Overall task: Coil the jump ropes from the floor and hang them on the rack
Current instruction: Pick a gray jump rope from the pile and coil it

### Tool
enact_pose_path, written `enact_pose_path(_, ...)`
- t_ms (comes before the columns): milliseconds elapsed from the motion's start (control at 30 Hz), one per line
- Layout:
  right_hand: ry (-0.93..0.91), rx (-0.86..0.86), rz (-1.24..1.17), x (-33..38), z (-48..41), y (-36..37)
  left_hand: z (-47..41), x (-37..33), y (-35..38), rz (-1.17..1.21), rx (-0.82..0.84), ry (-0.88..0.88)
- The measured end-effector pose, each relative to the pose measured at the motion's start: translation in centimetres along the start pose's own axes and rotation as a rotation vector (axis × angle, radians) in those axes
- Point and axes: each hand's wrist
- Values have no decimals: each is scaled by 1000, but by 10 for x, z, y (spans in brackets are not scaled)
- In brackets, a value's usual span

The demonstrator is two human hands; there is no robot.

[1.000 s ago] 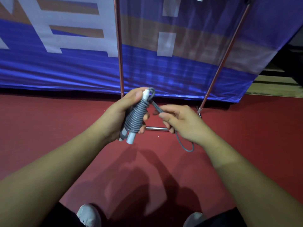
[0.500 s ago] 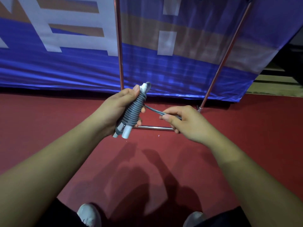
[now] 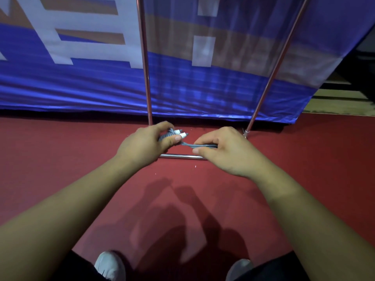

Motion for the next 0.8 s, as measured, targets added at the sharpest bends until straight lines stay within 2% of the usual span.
enact_pose_path(67, -6, -28, -44, -1, 2, 1, 3, -2, 5, -139, 89, 21)
enact_pose_path(100, -13, -60, -75, -2, 3, 0, 6, -7, 7, -89, 189, 68)
enact_pose_path(200, -48, -125, -186, -7, 4, -3, 19, -27, 11, 290, 448, 205)
enact_pose_path(233, -53, -132, -213, -8, 4, -4, 22, -32, 9, 314, 468, 241)
enact_pose_path(300, -43, -134, -222, -9, 5, -4, 22, -36, 5, 145, 446, 304)
enact_pose_path(367, -28, -121, -210, -9, 4, -1, 21, -35, 5, -71, 384, 293)
enact_pose_path(433, -8, -99, -298, -9, 3, 1, 22, -36, 9, -82, 339, 269)
enact_pose_path(600, -19, -110, -649, -19, 3, -4, 27, -46, 18, 595, 326, 349)
enact_pose_path(700, -16, -111, -796, -19, 0, -1, 25, -50, 20, 820, 239, 328)
enact_pose_path(800, 57, -119, -801, -18, -3, 4, 20, -53, 21, 1029, 196, 289)
Point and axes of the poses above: each hand's wrist, its own z-axis away from the middle knuckle, its own y-axis out of the palm, x = y × z, and after that the axes turned 12 degrees about x, right-handed
